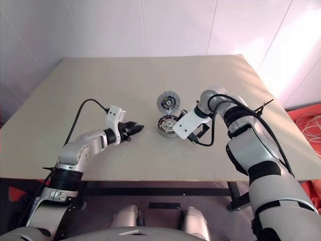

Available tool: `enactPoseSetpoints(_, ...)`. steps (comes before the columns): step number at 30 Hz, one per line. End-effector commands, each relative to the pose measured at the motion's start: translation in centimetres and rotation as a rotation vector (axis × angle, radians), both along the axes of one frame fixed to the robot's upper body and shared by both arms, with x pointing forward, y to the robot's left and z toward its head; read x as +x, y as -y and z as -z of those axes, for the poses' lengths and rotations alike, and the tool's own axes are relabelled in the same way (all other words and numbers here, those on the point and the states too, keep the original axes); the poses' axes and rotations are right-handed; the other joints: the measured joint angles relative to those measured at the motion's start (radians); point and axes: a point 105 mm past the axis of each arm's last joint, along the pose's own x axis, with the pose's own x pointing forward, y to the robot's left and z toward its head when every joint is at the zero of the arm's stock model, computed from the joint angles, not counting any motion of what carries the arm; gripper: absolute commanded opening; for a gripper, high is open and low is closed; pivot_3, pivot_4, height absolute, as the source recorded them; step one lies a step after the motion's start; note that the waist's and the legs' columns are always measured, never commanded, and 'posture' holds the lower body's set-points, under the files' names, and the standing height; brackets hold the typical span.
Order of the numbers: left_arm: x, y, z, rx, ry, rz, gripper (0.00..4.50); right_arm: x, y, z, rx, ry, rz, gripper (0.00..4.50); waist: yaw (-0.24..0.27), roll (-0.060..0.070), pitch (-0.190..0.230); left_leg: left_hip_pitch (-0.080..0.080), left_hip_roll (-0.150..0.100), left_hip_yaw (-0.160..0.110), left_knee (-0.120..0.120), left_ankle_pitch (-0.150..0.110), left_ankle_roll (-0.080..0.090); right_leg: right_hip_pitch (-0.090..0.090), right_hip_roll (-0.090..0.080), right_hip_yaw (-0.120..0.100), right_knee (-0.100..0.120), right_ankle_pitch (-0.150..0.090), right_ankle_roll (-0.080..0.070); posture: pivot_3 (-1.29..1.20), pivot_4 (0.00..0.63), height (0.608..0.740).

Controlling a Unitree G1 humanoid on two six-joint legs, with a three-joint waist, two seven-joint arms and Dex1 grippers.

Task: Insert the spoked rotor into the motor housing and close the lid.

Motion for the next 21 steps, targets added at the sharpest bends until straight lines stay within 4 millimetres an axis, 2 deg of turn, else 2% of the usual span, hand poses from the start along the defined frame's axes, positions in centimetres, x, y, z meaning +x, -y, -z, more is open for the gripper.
enactPoseSetpoints(1, 0.6, -0.14, -1.61, -0.008, 0.064, -0.002, 2.32, 0.23, -1.03, -1.06, 0.041, 0.029, -0.031, 4.48, 0.001, 0.0, 0.0, 0.0, 0.0, 0.0, 0.0, 0.0, 0.0, 0.0, 0.0, 0.0, 0.0, 0.0, 0.0, 0.0, 0.0, 0.74)
enactPoseSetpoints(21, 0.6, 0.17, -1.4, -0.009, 0.063, 0.007, 2.32, 0.2, -1.22, -1.36, 0.049, 0.036, -0.047, 4.48, 0.001, 0.0, 0.0, 0.0, 0.0, 0.0, 0.0, 0.0, 0.0, 0.0, 0.0, 0.0, 0.0, 0.0, 0.0, 0.0, 0.0, 0.74)
